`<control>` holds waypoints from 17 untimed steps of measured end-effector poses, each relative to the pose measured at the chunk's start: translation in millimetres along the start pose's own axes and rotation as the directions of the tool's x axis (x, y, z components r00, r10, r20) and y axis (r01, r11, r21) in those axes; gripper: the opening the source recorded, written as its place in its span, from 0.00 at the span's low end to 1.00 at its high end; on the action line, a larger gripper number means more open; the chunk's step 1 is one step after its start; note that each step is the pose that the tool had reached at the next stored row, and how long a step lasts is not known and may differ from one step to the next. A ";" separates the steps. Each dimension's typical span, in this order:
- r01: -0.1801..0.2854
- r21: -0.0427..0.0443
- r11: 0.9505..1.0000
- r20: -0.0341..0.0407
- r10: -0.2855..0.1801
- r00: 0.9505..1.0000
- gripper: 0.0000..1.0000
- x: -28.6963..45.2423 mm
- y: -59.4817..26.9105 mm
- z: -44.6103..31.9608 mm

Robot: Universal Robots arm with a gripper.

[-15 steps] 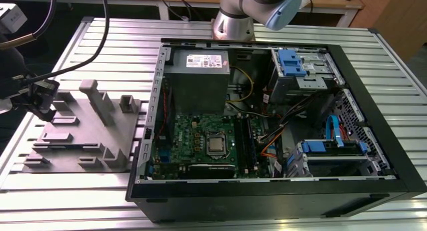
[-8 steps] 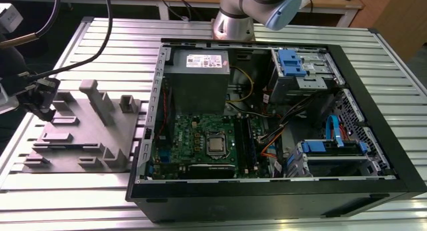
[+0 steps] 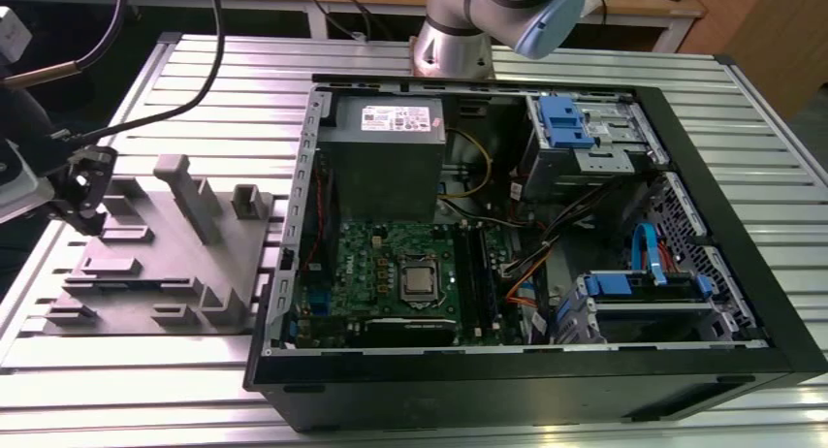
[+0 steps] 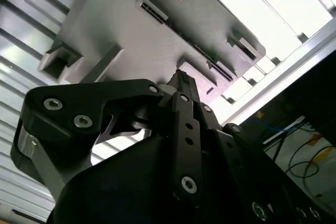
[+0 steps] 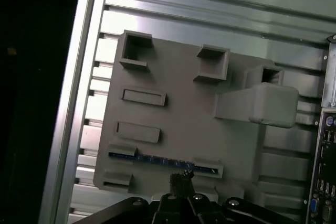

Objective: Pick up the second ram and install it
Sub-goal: 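Pick up the second ram and move it above second insertion slot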

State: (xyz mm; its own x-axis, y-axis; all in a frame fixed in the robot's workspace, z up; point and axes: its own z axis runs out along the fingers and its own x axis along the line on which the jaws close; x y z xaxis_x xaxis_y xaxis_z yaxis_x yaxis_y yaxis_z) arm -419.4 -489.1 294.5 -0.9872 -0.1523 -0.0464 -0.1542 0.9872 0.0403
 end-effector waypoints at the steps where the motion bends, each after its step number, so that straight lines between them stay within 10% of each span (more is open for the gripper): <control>1: 0.017 0.000 1.000 -0.001 -0.017 1.000 0.07 0.0 0.0 0.1; 8: 0.142 -0.003 0.990 -0.006 -0.143 0.990 0.07 0.0 0.0 0.6; 17: 0.294 -0.008 0.956 -0.012 -0.294 0.956 0.07 0.1 -0.1 2.0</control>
State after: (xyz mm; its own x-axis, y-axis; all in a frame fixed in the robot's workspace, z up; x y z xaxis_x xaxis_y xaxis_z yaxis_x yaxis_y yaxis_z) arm -419.3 -489.1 292.5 -0.8985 -0.4368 -0.0442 -0.4383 0.8982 0.0333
